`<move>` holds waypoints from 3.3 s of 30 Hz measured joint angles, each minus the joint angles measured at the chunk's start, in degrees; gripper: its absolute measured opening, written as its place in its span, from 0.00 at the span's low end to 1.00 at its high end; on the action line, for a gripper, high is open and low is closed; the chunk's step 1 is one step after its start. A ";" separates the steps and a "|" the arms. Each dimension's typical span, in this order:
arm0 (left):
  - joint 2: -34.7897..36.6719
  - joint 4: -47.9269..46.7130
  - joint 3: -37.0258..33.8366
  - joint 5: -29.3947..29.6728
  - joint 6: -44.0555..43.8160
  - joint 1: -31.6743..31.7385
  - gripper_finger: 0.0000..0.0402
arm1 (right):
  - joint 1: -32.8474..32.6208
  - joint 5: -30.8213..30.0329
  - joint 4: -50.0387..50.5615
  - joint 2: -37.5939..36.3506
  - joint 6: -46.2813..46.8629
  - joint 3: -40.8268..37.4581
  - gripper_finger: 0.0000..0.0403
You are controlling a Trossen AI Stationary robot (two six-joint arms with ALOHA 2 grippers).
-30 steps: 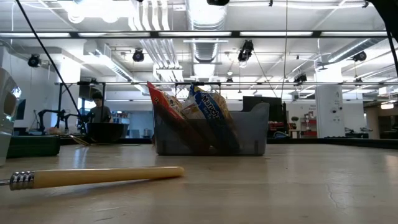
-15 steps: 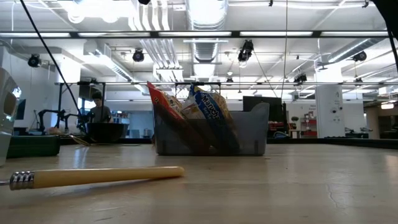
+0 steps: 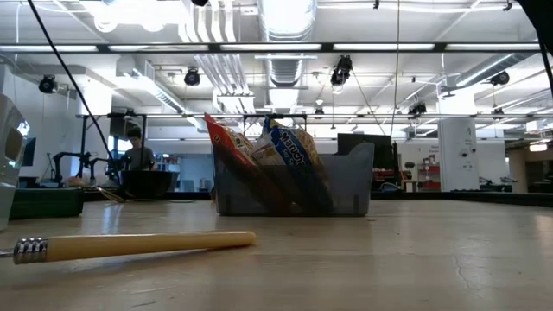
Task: Pick & Place Food Item
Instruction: Put the brown spice bottle into the left grey bin
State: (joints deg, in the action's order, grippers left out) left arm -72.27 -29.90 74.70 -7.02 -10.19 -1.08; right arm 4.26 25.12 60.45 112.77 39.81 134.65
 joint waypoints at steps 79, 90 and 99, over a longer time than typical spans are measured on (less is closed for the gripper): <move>7.39 34.37 0.22 5.96 1.43 0.85 0.44 | -8.33 -35.79 -42.25 -1.64 -19.49 -0.09 0.74; 7.17 39.07 0.17 5.74 3.05 0.81 0.44 | -8.86 -35.95 -45.44 -1.70 -23.80 -0.09 0.66; 7.17 38.83 0.17 5.73 2.76 0.83 0.44 | -8.83 -36.20 -45.91 -1.82 -25.26 -0.09 0.52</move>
State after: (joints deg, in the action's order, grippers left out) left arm -65.10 8.94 74.87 -1.29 -7.44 -0.25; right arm -4.58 -11.09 14.54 110.96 14.55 134.56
